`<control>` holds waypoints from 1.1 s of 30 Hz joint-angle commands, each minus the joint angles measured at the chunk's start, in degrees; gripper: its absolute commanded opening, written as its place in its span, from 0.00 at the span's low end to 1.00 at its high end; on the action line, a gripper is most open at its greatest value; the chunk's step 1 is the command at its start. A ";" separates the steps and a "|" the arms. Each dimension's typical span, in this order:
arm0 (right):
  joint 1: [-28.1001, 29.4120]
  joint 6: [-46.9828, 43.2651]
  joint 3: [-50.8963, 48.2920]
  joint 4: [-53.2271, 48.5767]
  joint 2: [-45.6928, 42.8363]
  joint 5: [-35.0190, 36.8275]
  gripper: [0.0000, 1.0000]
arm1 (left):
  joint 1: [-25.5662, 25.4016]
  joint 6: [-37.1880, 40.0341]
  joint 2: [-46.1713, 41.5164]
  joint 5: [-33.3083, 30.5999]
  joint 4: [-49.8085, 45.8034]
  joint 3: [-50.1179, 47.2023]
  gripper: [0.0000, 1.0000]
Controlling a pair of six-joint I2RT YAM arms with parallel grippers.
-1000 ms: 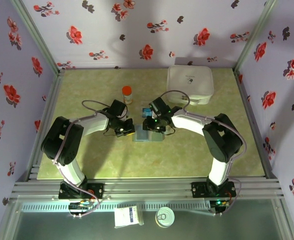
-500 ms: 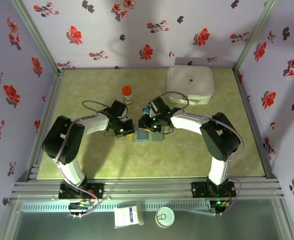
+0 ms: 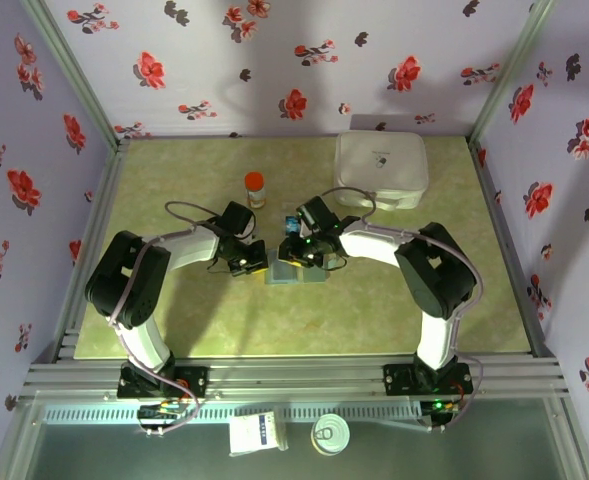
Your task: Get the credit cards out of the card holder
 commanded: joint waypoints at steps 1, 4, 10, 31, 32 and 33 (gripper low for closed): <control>0.09 -0.64 1.25 -1.06 1.67 -0.94 0.31 | -0.10 1.46 1.30 -1.17 -1.86 0.61 0.00; 0.09 -1.20 1.67 -1.58 2.10 -0.69 0.31 | -0.10 1.92 1.40 -1.40 -2.23 0.99 0.00; 0.09 -3.25 2.78 -5.73 1.90 2.91 0.31 | 0.16 2.45 1.42 -1.84 -3.07 1.53 0.00; -2.58 -3.89 -2.32 -2.78 -1.02 1.99 0.26 | 0.67 3.26 1.05 -2.12 -4.63 3.14 0.00; -2.76 -3.83 -2.69 -2.24 -1.13 1.57 0.26 | 0.62 3.24 0.97 -2.12 -4.77 3.35 0.00; -2.96 -3.62 -3.15 -1.52 -1.13 1.13 0.26 | 0.72 3.27 0.70 -2.22 -4.97 3.58 0.00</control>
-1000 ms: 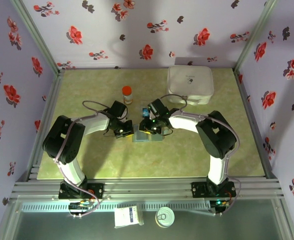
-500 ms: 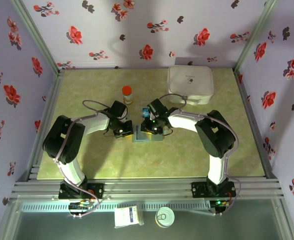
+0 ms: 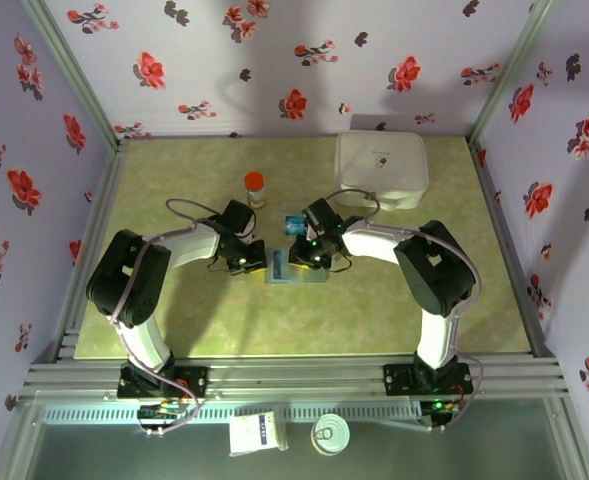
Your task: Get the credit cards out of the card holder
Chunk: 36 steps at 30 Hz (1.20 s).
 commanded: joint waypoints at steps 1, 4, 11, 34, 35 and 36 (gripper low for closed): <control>-0.94 -0.30 -2.07 1.85 -1.66 -1.53 0.26 | 0.55 1.64 -0.08 -1.14 -2.00 1.89 0.00; -1.43 0.27 -3.20 3.86 -1.92 -3.03 0.26 | 0.55 0.74 -2.71 -1.16 -0.93 1.69 0.00; -2.07 0.20 -4.87 5.72 -2.22 -4.02 0.25 | 0.14 -2.32 -5.56 3.37 1.94 2.50 0.11; -2.34 0.68 -6.70 6.73 -3.41 -4.60 0.24 | -3.83 -5.09 3.94 7.49 6.82 6.20 0.26; -2.34 0.61 -6.77 6.77 -3.50 -4.61 0.24 | -3.93 -5.22 4.10 7.64 7.06 6.43 0.26; -2.34 0.72 -6.87 6.82 -3.66 -4.61 0.24 | -4.01 -5.34 4.15 7.78 7.09 6.50 0.25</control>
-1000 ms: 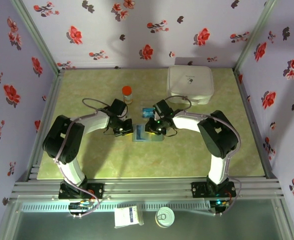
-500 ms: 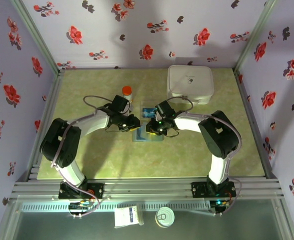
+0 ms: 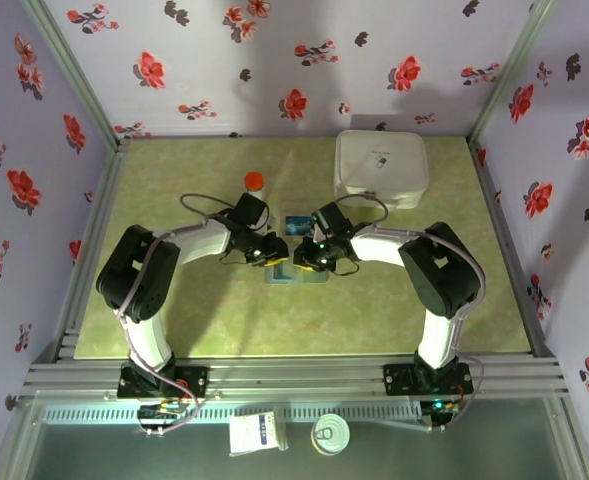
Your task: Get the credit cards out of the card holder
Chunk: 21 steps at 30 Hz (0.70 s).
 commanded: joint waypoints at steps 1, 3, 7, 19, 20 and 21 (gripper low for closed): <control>-0.29 0.70 -1.18 0.21 -1.92 -0.73 0.24 | -0.59 -1.19 0.90 1.69 1.30 1.75 0.25; -0.30 0.87 -1.37 0.27 -2.66 -0.52 0.24 | -0.73 -1.28 0.67 1.90 1.35 2.07 0.24; -0.39 0.63 -1.75 -0.54 -5.17 0.95 0.25 | -0.98 -1.48 -0.29 1.85 0.97 2.43 0.24; -3.91 -0.31 -4.40 -4.75 -14.87 6.14 0.26 | -3.00 -2.09 -0.54 2.01 -0.19 5.07 0.26; -4.45 -0.43 -4.83 -5.26 -15.96 6.74 0.27 | -3.26 -2.25 -0.28 1.95 -0.32 5.47 0.27; -5.05 -0.59 -5.23 -5.87 -17.10 7.39 0.27 | -3.52 -2.26 -0.02 2.02 -0.37 5.90 0.27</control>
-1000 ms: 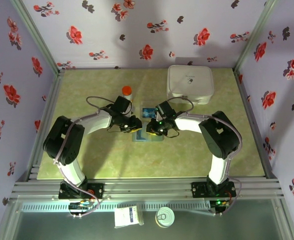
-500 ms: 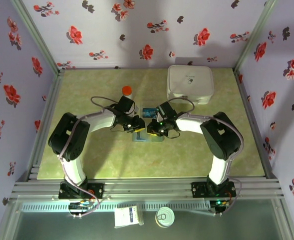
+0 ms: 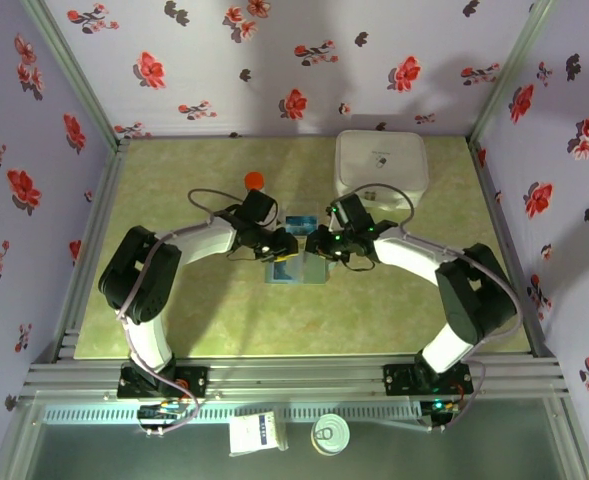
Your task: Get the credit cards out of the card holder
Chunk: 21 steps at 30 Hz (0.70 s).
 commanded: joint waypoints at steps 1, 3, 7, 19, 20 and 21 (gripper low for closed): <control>-1.90 -0.86 -1.67 -3.63 -3.96 3.75 0.28 | -1.10 -0.97 0.24 0.89 -0.85 2.45 0.28; -3.13 -1.23 -2.52 -4.78 -6.10 4.91 0.28 | -1.84 -1.00 1.01 0.95 -0.89 3.56 0.31; -5.33 -1.58 -4.38 -5.85 -9.85 5.84 0.30 | -3.25 -1.44 2.99 0.98 -1.23 5.80 0.38; -6.73 -1.77 -5.56 -7.33 -13.36 5.02 0.34 | -6.01 -1.90 8.61 1.38 -2.10 10.90 0.46; -6.74 -1.67 -5.54 -7.15 -13.24 4.60 0.34 | -5.96 -1.75 8.51 1.33 -2.25 11.01 0.46; -6.74 -1.33 -5.55 -6.71 -12.94 3.92 0.34 | -5.96 -1.54 8.08 1.17 -2.45 11.03 0.46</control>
